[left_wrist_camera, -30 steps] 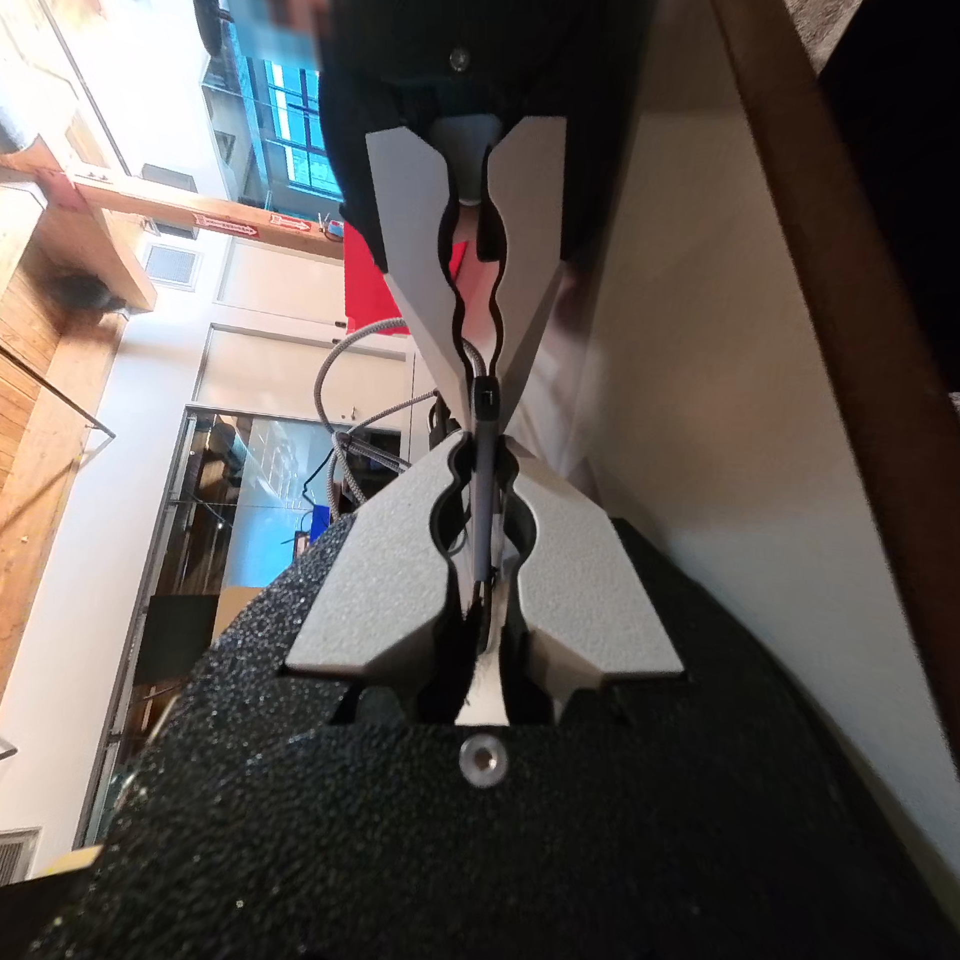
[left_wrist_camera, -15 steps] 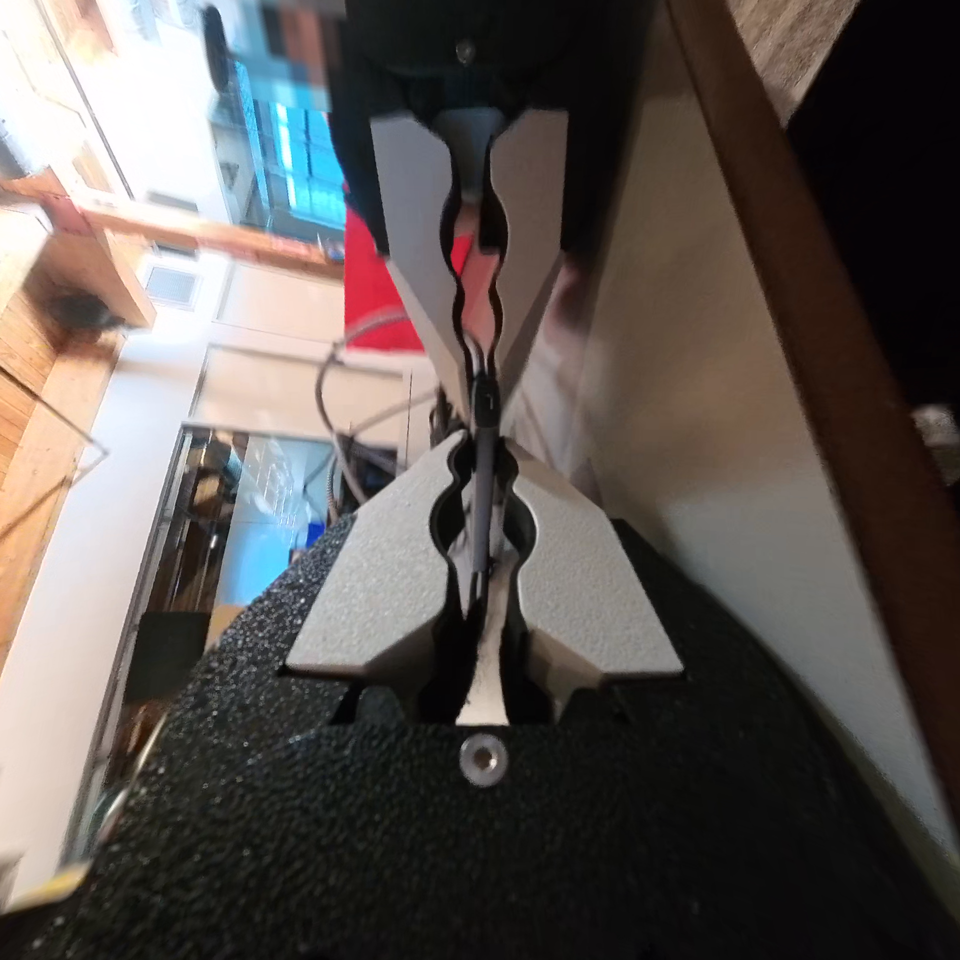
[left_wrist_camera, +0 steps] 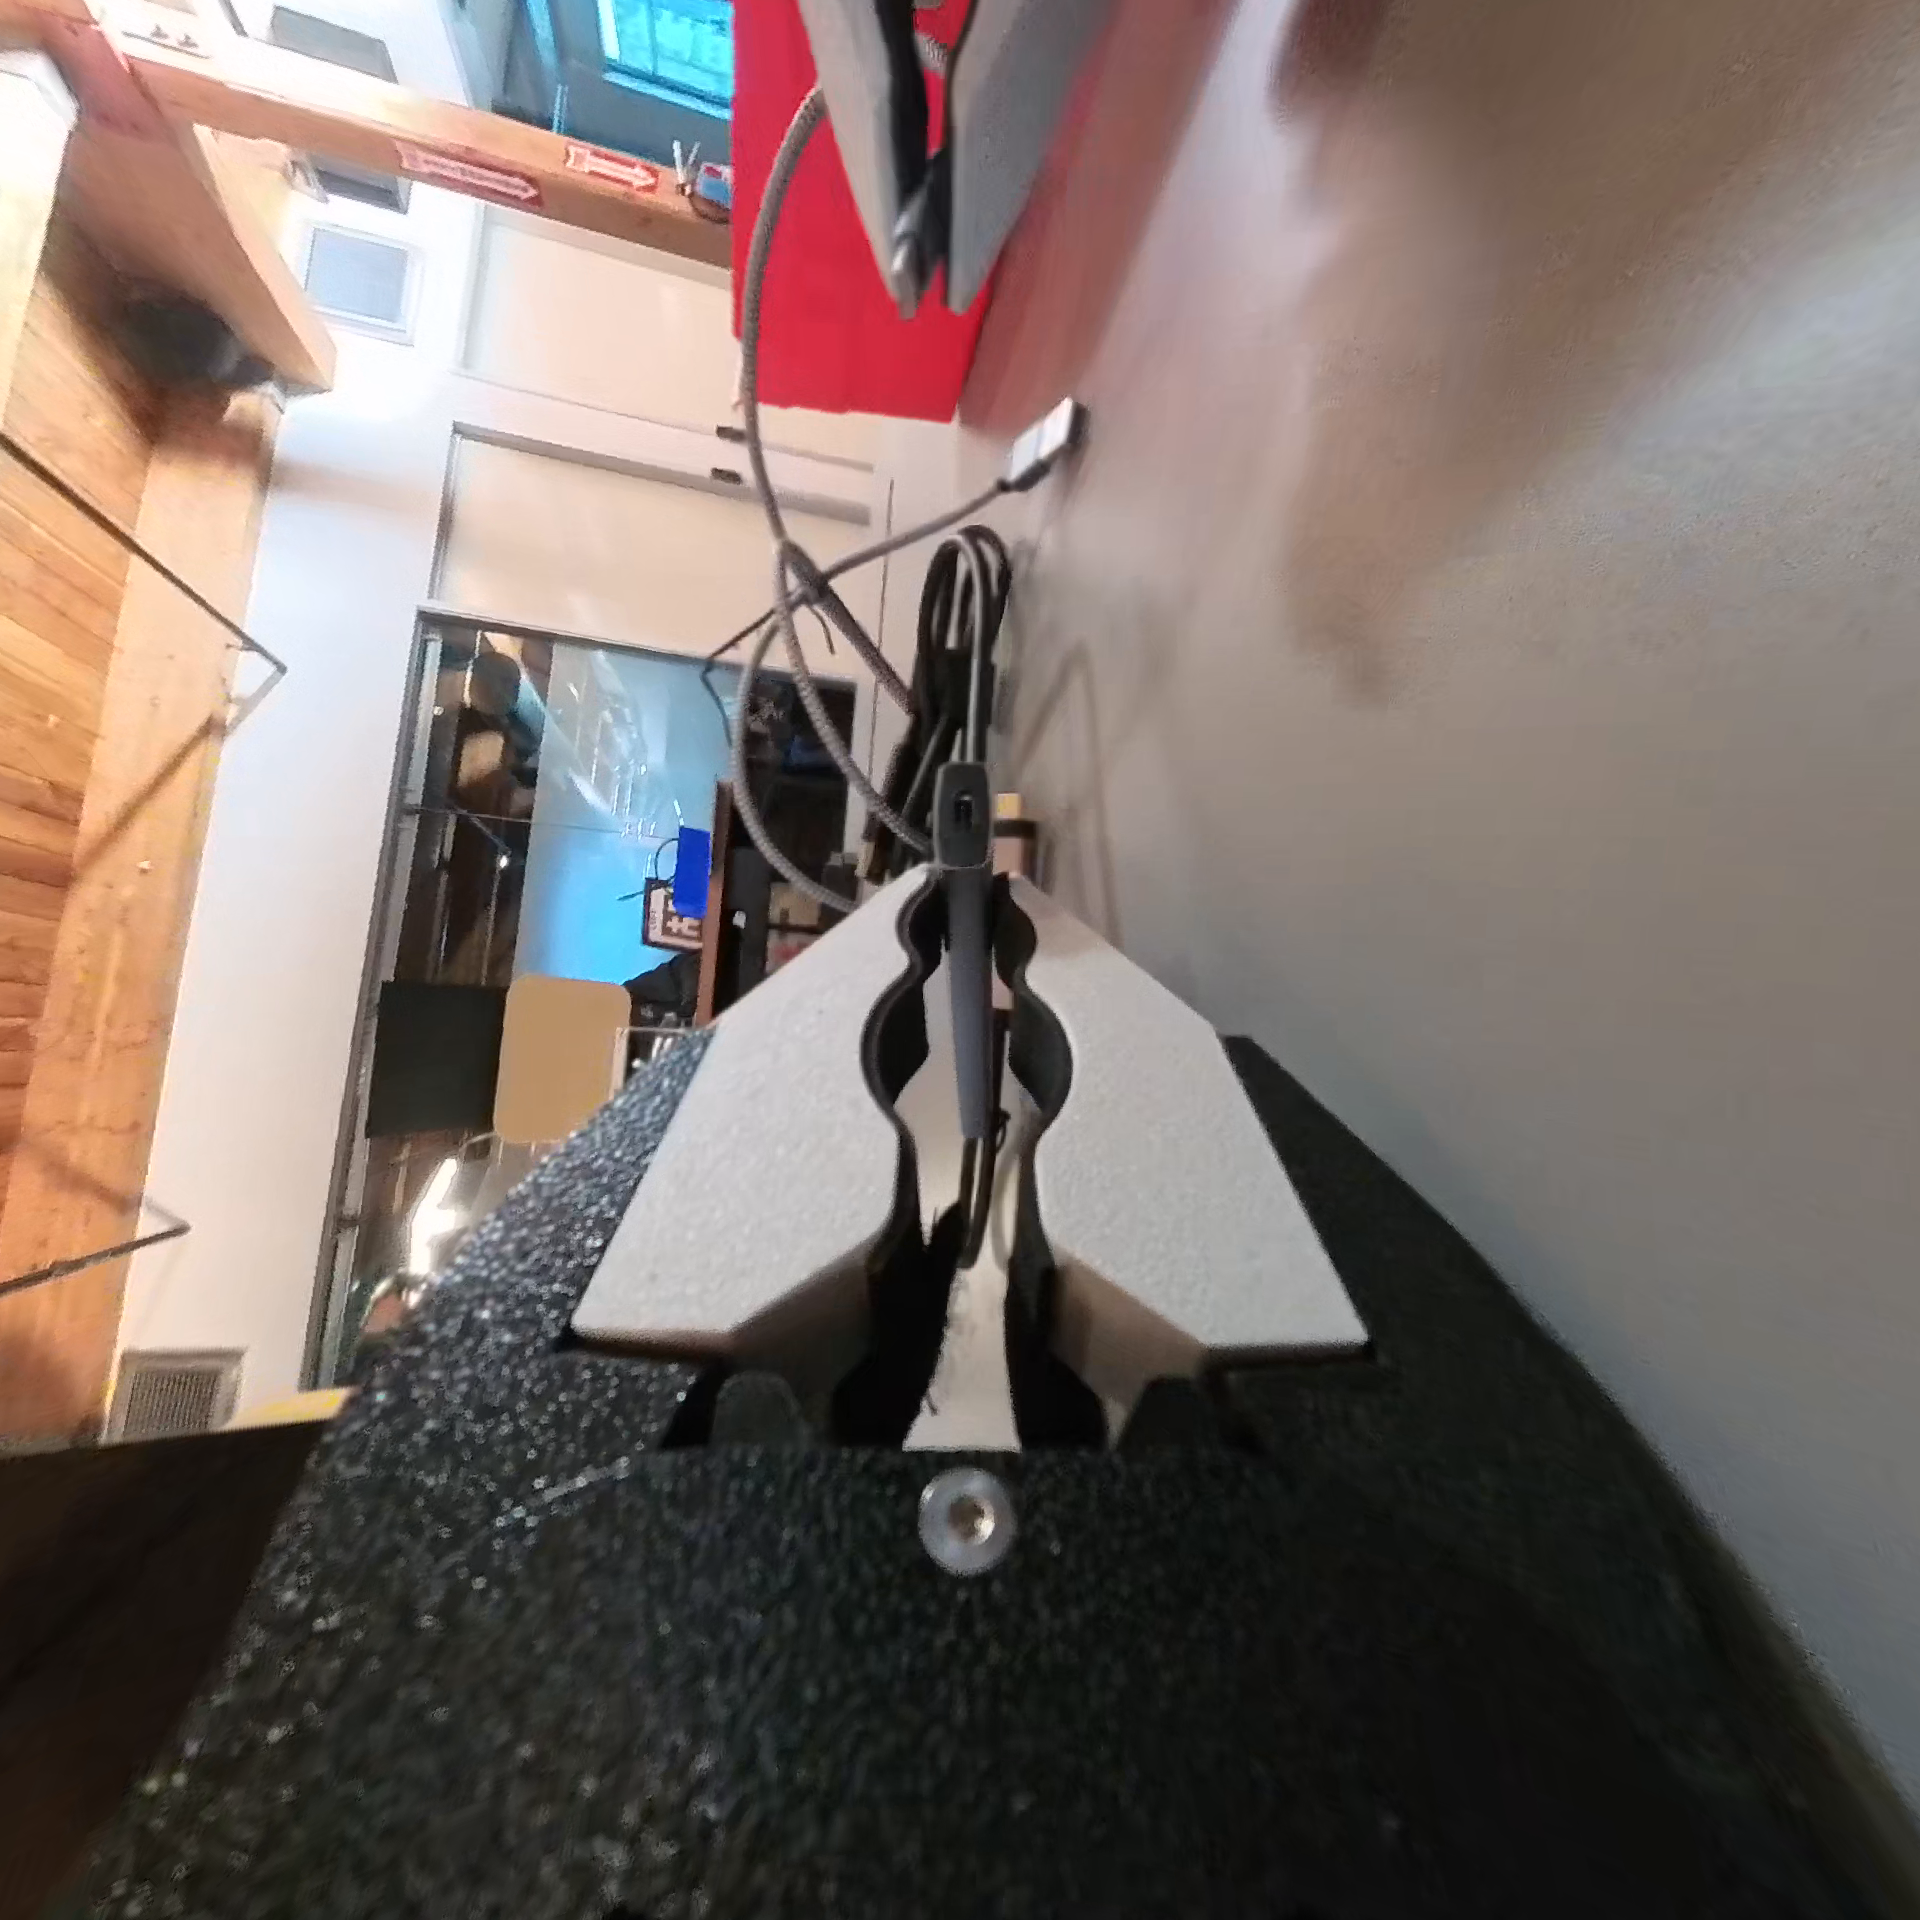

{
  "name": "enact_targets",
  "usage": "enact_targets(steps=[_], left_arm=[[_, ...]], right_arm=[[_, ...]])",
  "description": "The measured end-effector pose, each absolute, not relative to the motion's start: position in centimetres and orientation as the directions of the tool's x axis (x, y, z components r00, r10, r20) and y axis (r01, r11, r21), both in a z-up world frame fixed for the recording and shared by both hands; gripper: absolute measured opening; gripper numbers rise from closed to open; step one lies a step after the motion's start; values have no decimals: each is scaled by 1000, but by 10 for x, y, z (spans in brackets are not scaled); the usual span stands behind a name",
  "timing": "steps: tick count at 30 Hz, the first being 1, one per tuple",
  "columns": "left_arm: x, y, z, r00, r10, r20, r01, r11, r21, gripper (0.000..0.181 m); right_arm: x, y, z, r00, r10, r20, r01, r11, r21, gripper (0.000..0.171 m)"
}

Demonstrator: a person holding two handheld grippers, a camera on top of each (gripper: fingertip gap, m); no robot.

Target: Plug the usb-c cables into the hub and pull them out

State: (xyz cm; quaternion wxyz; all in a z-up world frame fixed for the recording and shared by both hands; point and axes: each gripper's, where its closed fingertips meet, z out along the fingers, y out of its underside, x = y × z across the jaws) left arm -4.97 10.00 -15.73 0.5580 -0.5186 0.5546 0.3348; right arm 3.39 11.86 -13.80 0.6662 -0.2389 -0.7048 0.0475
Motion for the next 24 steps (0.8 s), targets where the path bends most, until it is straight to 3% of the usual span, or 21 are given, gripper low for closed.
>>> enact_targets(steps=[4,7,14,18,24], left_arm=[[-37,112,-143,256,-174,-951,-927,235,-292,7],[-36,112,-144,243,-168,-955,-930,239,-279,7],[-69,124,-136,343,-116,-932,-931,88,-354,7],[-80,130,-137,371,-107,-922,-926,28,-376,7],[-79,131,-142,332,-121,-936,-941,23,-337,7]], right_arm=[[30,139,-75,195,399,896,262,859,-439,3],[46,167,-2,391,374,841,253,835,-489,2],[118,184,126,652,286,702,188,836,-516,3],[150,173,158,698,304,648,130,836,-533,3],[176,176,210,675,283,682,174,837,-519,3]])
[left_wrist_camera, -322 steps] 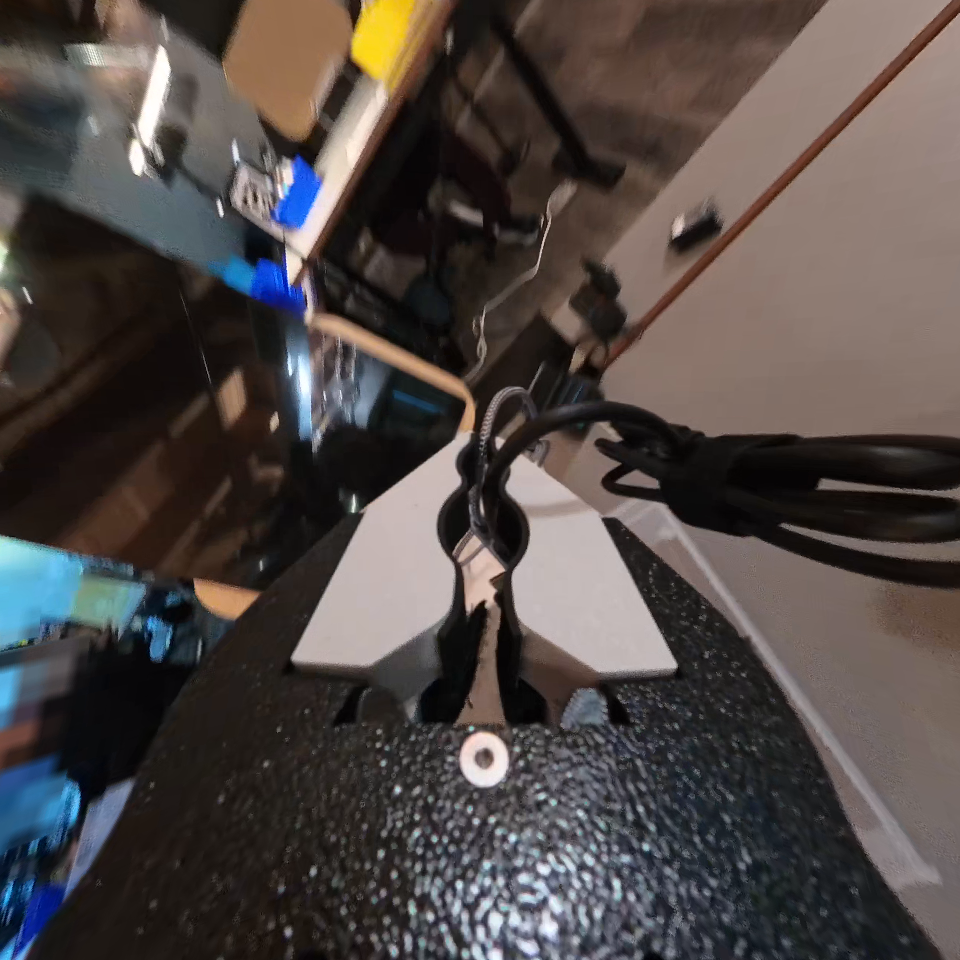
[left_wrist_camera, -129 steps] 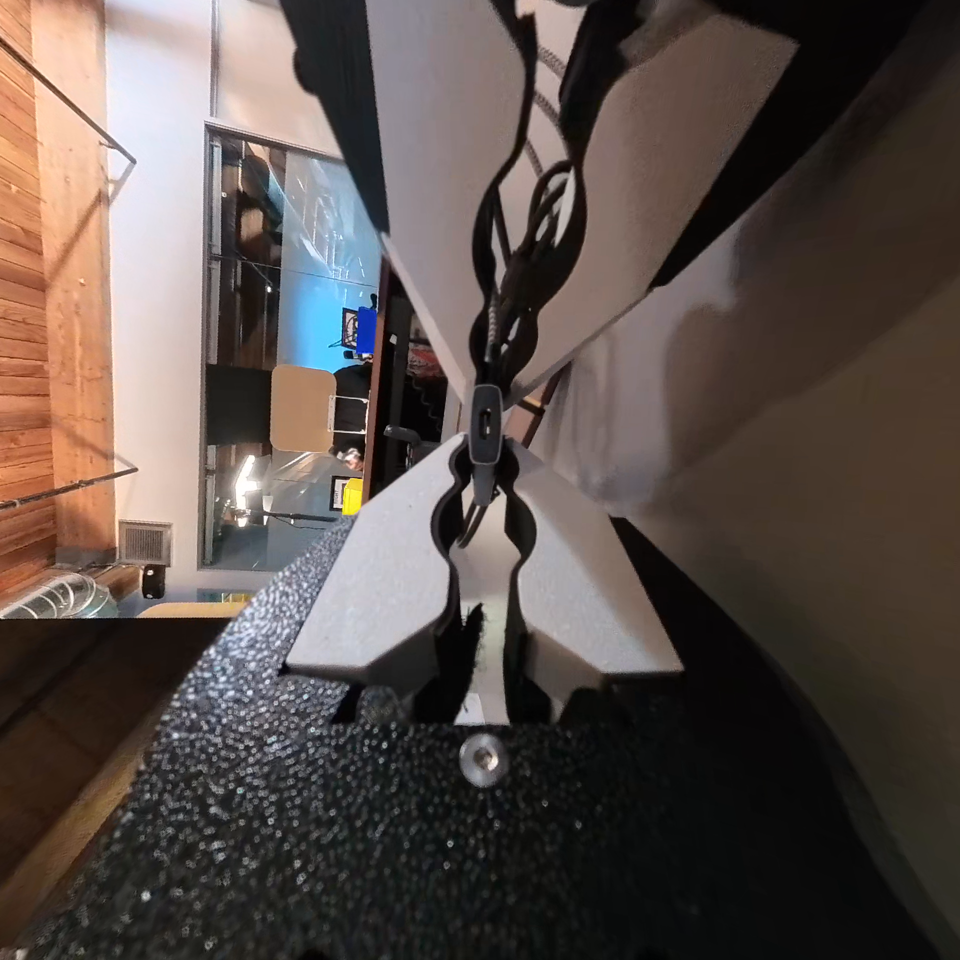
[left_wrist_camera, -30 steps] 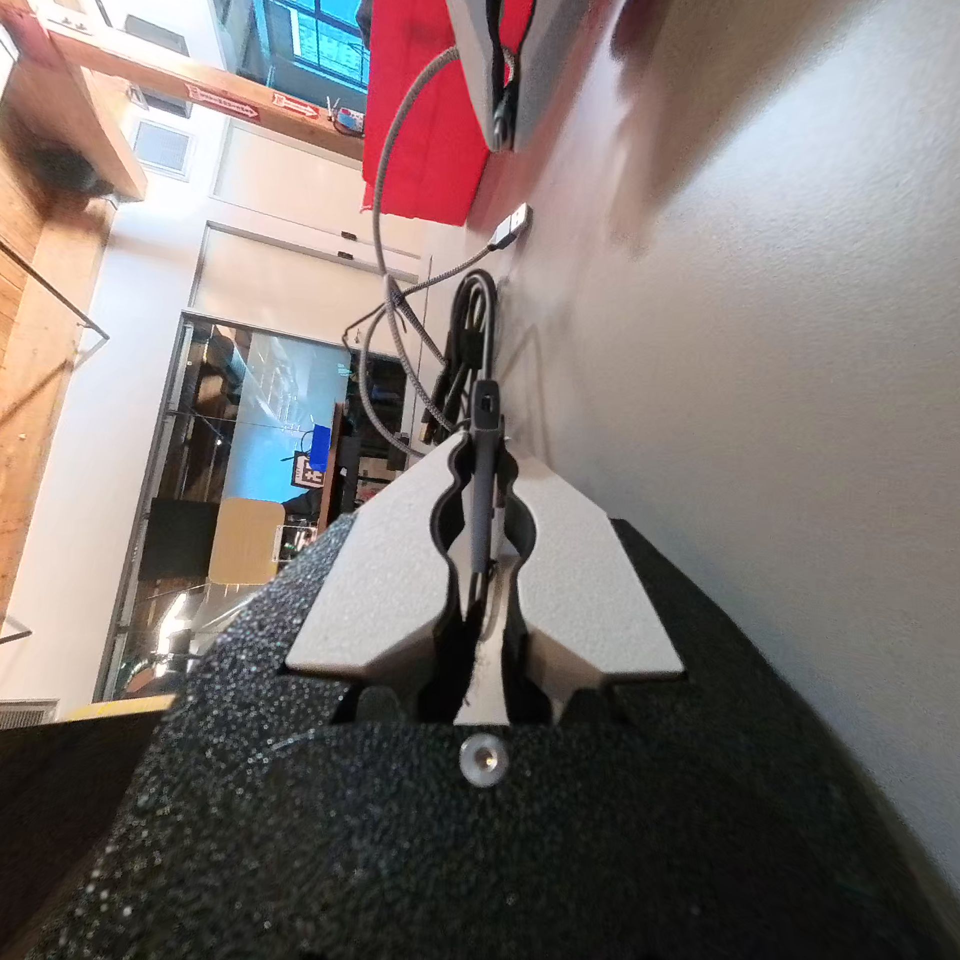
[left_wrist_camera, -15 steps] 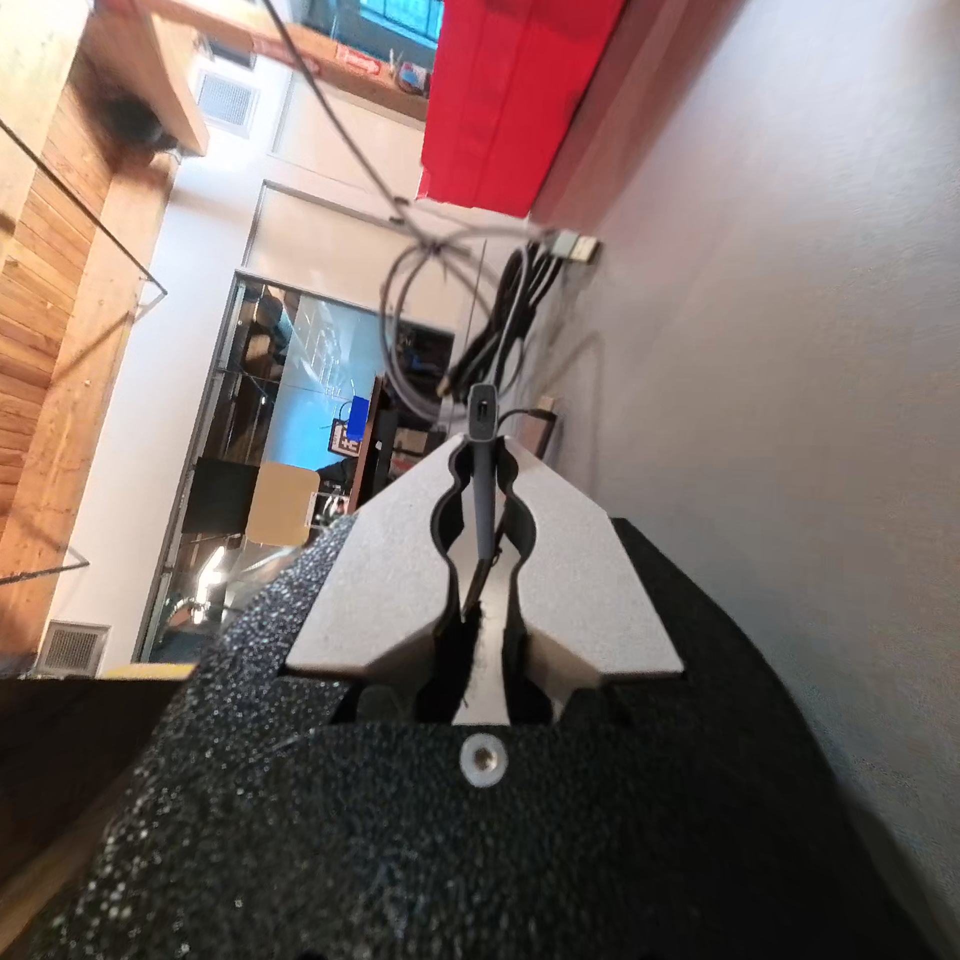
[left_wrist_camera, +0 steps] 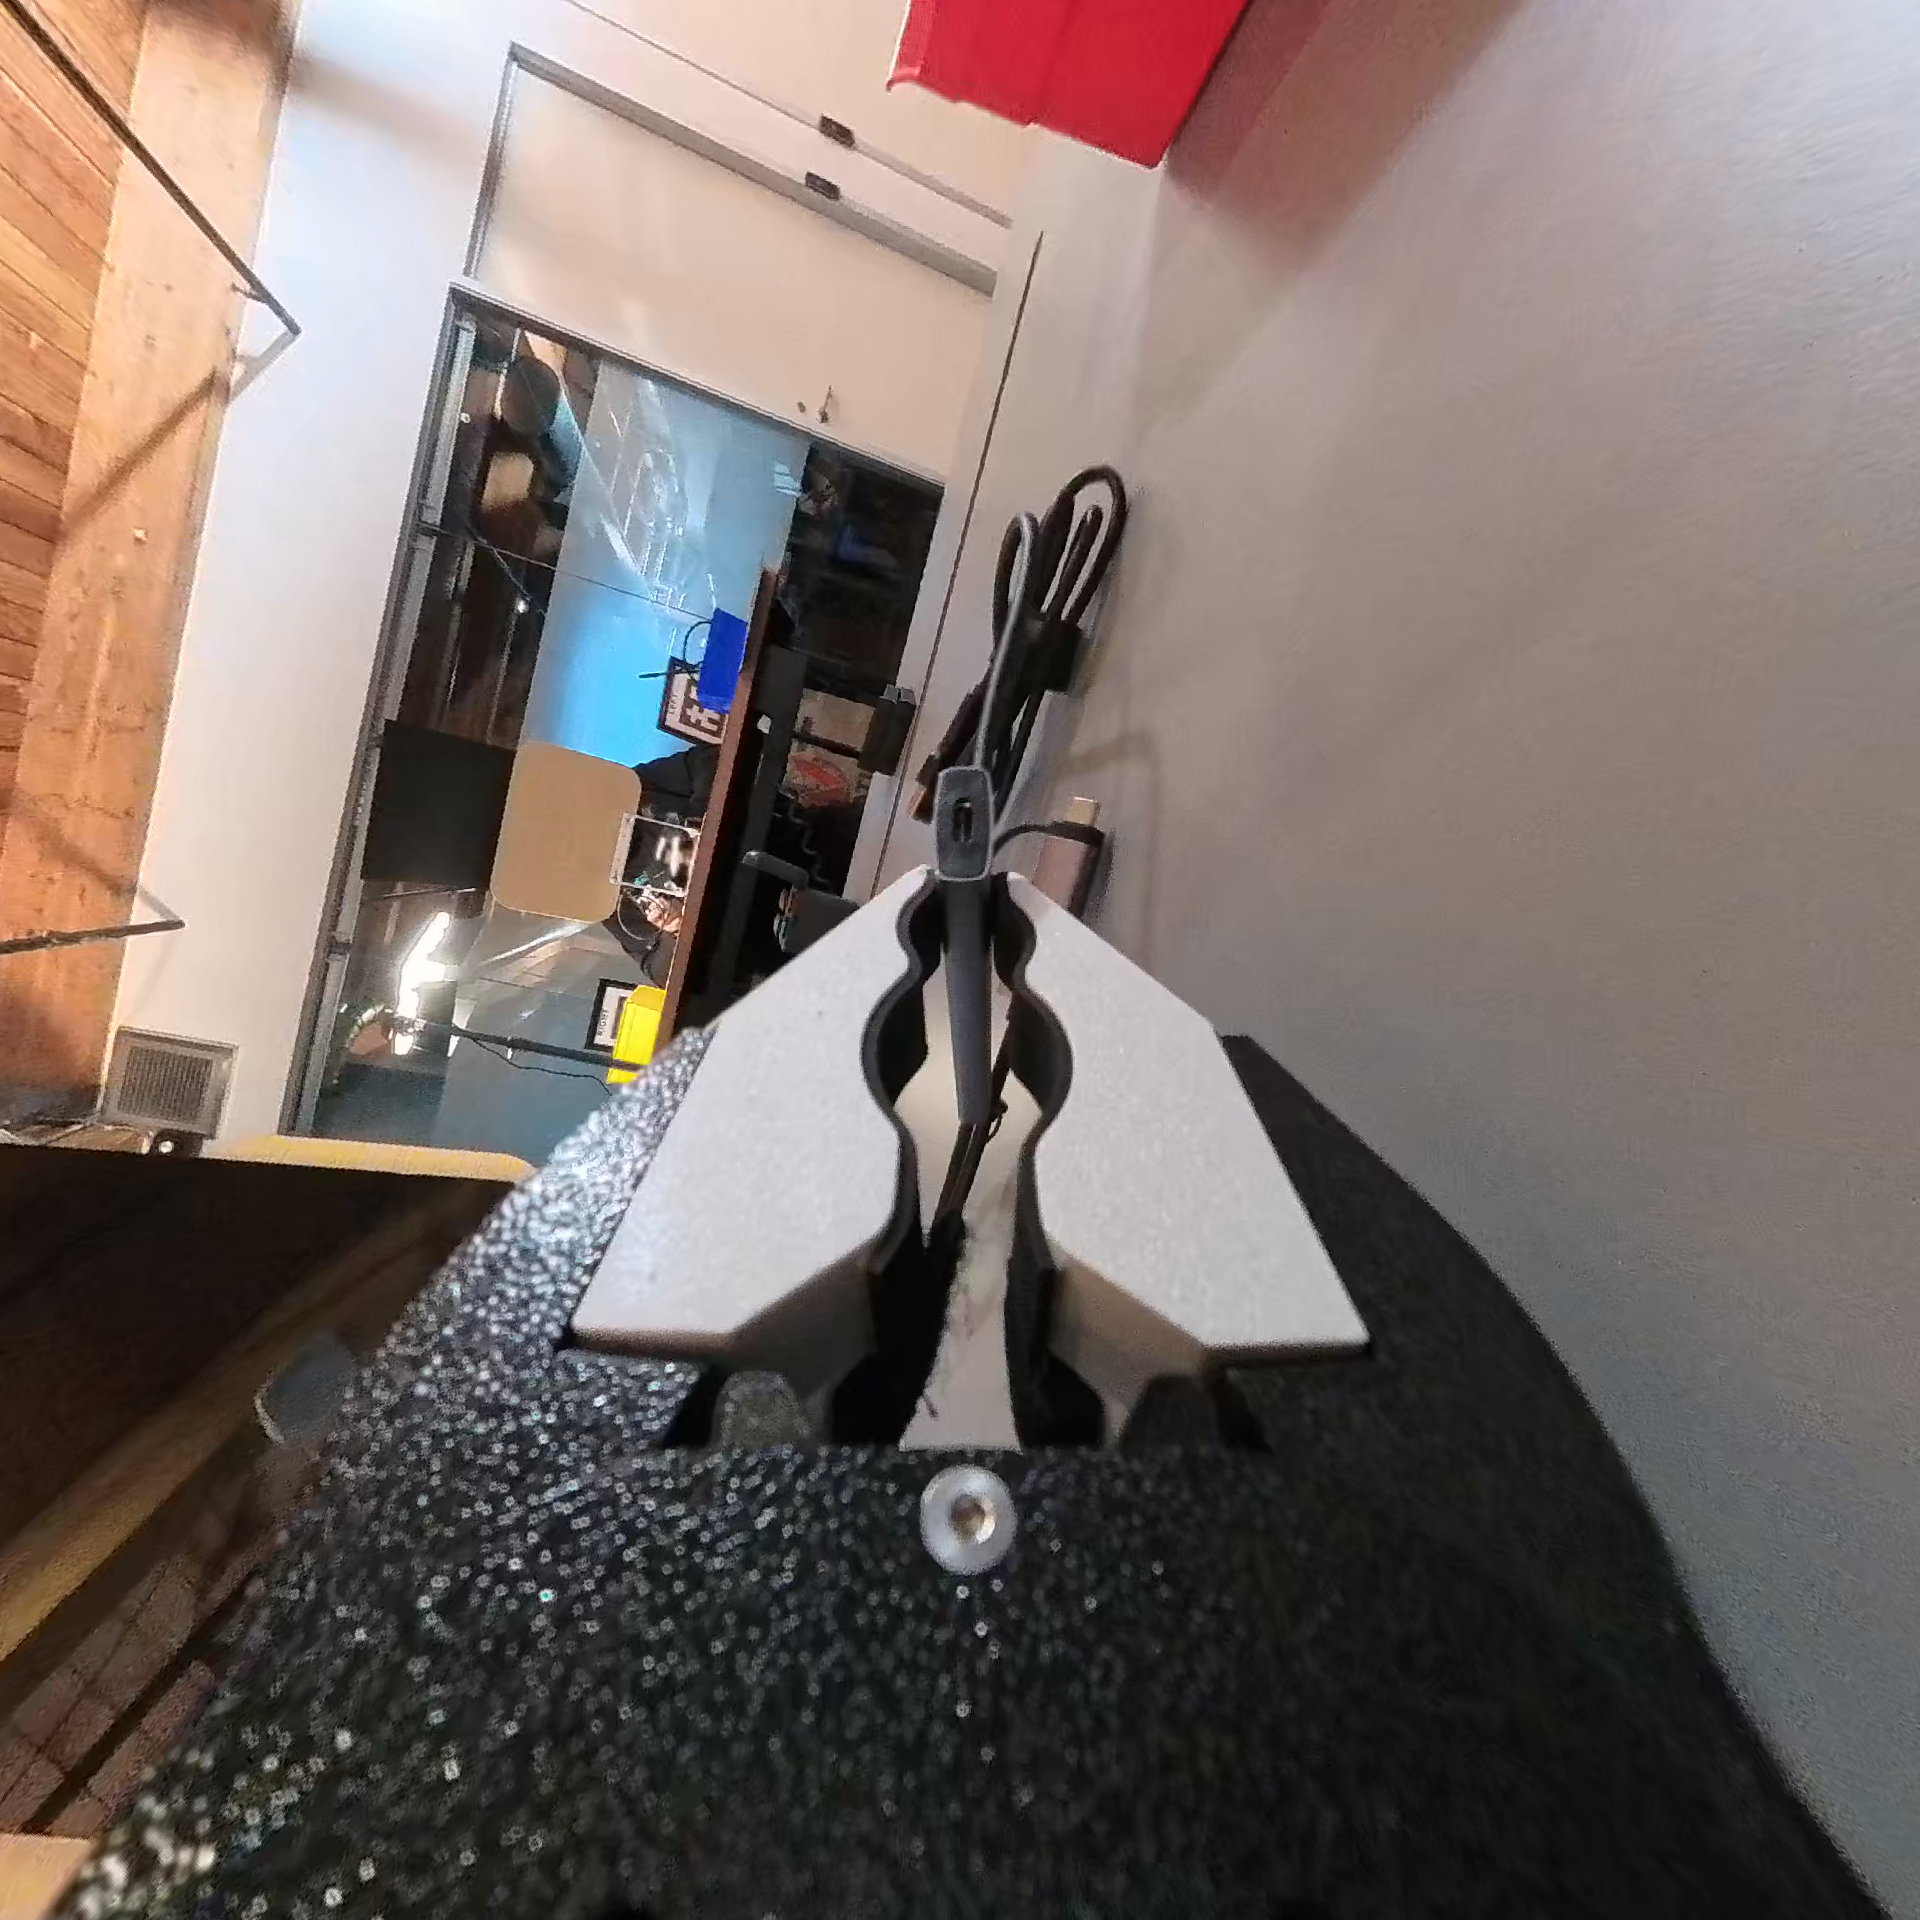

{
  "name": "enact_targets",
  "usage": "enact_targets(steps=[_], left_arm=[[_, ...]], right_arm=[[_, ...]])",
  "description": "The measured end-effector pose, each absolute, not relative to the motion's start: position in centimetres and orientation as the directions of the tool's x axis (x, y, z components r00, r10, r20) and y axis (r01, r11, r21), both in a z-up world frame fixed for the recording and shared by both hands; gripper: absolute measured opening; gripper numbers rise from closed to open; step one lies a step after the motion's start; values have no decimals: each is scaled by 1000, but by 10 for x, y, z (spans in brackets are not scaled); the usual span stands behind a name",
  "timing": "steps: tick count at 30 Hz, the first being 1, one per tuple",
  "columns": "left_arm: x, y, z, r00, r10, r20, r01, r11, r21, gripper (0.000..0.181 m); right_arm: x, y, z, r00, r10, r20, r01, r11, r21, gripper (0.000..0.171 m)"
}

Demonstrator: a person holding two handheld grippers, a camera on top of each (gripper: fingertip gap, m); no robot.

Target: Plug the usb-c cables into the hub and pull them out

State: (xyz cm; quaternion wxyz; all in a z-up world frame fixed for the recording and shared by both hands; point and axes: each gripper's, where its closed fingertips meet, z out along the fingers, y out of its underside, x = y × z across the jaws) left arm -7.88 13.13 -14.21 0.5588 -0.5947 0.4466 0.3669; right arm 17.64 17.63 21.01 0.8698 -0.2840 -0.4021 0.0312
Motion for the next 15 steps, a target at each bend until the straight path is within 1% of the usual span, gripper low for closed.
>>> enact_targets(steps=[4,7,11,15], left_arm=[[-77,131,-143,325,-128,-937,-943,34,-331,7],[-76,131,-144,314,-133,-940,-946,45,-322,7],[-72,130,-148,281,-147,-948,-955,60,-292,7],[-72,130,-149,269,-146,-952,-958,64,-280,7]], right_arm=[[201,186,254,661,254,706,230,827,-513,3],[220,201,274,660,225,717,291,804,-519,4],[237,222,273,665,259,701,312,755,-576,4],[246,252,249,672,295,679,344,688,-639,3]])
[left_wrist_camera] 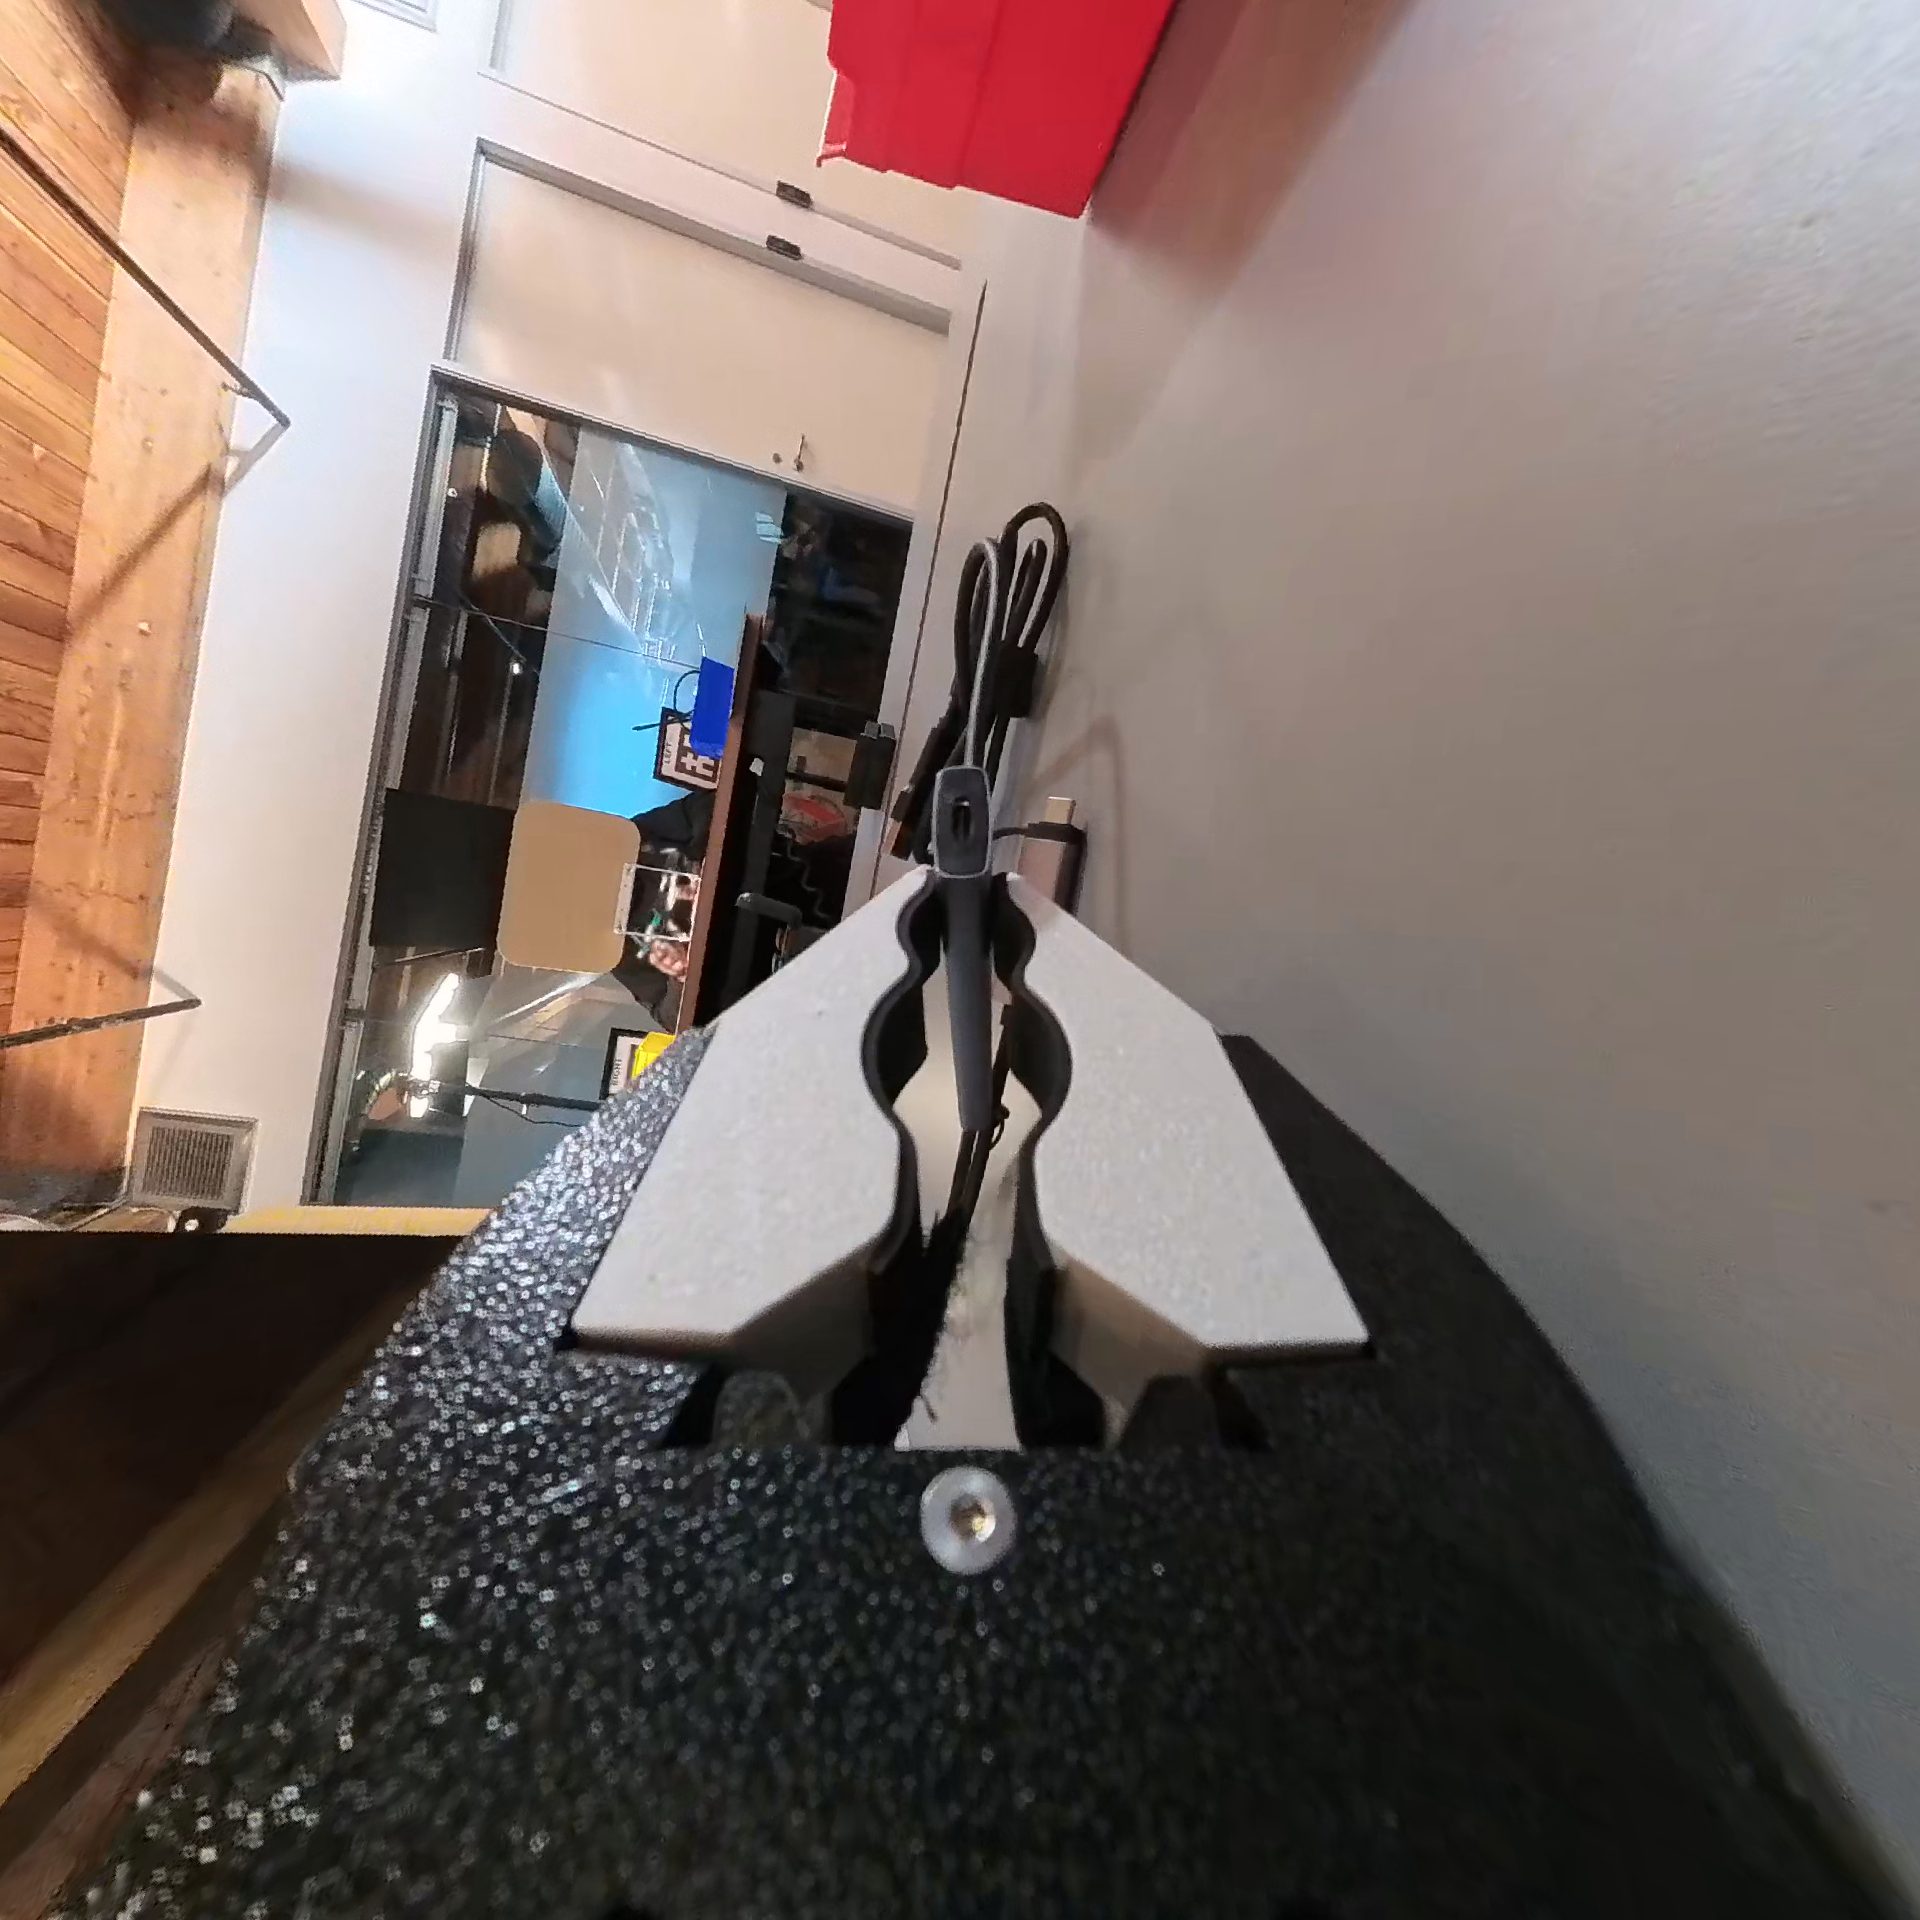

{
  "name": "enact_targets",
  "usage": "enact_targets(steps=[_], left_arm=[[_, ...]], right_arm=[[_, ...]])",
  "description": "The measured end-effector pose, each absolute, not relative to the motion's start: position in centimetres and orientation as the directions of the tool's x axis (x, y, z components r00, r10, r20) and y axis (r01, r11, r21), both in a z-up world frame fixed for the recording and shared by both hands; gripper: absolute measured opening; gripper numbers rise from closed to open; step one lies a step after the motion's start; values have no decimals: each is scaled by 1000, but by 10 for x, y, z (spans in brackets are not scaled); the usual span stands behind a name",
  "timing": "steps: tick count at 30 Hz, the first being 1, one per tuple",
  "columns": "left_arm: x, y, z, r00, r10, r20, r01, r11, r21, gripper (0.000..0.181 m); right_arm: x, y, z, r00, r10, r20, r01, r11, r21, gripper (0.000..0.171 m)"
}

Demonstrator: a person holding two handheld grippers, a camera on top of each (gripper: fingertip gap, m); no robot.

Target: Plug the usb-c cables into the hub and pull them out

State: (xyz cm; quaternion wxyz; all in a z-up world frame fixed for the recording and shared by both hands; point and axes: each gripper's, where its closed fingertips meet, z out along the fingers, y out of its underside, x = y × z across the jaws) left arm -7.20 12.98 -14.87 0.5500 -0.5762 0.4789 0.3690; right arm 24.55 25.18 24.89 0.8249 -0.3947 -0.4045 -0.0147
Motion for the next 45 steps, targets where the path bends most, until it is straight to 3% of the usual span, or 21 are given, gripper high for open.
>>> enact_targets(steps=[13,19,22,25,28,31,34,39,45], left_arm=[[-74,130,-151,246,-150,-957,-964,68,-259,8],[-74,130,-154,225,-155,-962,-969,70,-238,8],[-73,130,-155,216,-160,-963,-970,79,-231,7],[-72,130,-156,205,-163,-965,-972,84,-221,8],[-71,129,-156,195,-165,-967,-973,92,-212,7],[-71,128,-157,188,-165,-968,-974,94,-205,8],[-71,128,-157,187,-166,-968,-974,95,-205,7],[-70,126,-157,185,-168,-968,-974,100,-204,7],[-68,124,-156,180,-169,-969,-974,107,-199,8]], right_arm=[[246,296,124,696,561,448,199,449,-871,2],[239,288,59,589,756,286,195,210,-958,3],[241,289,10,501,816,288,420,62,-906,3],[256,294,-40,459,806,373,663,-32,-748,4],[271,316,-66,495,751,438,753,-119,-647,4],[292,348,-69,577,608,545,765,-169,-621,7],[299,366,-61,668,508,544,697,-172,-696,9],[307,371,-46,784,461,416,548,-196,-813,50],[282,338,30,778,453,435,458,63,-887,57]])
